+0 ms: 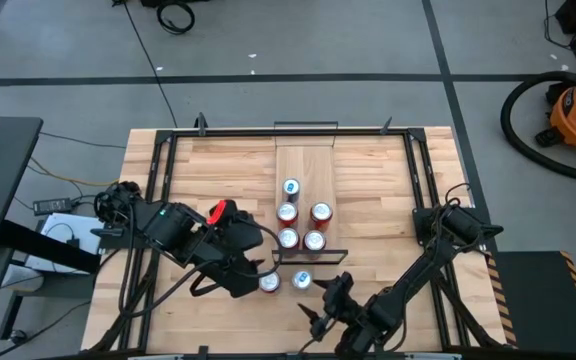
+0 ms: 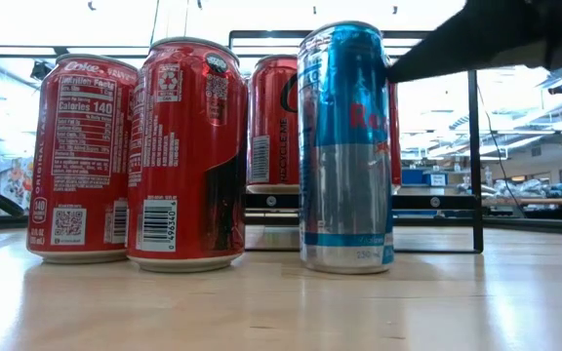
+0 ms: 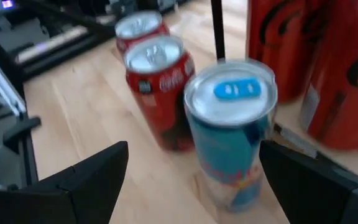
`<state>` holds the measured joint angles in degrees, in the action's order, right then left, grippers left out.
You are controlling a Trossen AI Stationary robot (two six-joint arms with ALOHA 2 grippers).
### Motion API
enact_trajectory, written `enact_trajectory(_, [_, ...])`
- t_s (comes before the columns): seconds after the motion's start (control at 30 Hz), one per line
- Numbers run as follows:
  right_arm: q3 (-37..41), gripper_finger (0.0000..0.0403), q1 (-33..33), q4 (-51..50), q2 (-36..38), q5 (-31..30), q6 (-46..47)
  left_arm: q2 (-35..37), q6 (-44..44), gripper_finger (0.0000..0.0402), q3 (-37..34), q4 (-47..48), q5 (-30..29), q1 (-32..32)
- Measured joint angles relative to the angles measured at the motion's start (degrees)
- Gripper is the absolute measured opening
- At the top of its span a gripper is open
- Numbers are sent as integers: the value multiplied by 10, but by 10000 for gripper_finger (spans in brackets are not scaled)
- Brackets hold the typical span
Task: Place canned beverage on shelf
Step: Put the blue soda can on the shelf aligned with the other blue soda can
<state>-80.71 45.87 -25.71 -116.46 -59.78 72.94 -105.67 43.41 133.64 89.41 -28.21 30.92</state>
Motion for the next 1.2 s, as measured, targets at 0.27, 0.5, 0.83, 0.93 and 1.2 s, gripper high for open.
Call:
enact_trajectory(0.27, [0,359,-13,-43,-1,-8,32,0,-1,318,0,0,-39,-3])
enact_trajectory(0.5, [0,335,-28,-66,-1,-24,25,0,-54,318,0,-17,-31,-6])
enact_trajectory(0.83, [0,346,-44,-40,-7,9,-10,0,-67,318,0,-35,-30,-2])
enact_trajectory(0.93, [0,354,-44,-36,-7,5,-19,0,-68,318,0,-35,-30,-2])
enact_trajectory(1.2, [53,363,-58,76,-7,-6,-69,0,-89,318,0,-35,-30,-6])
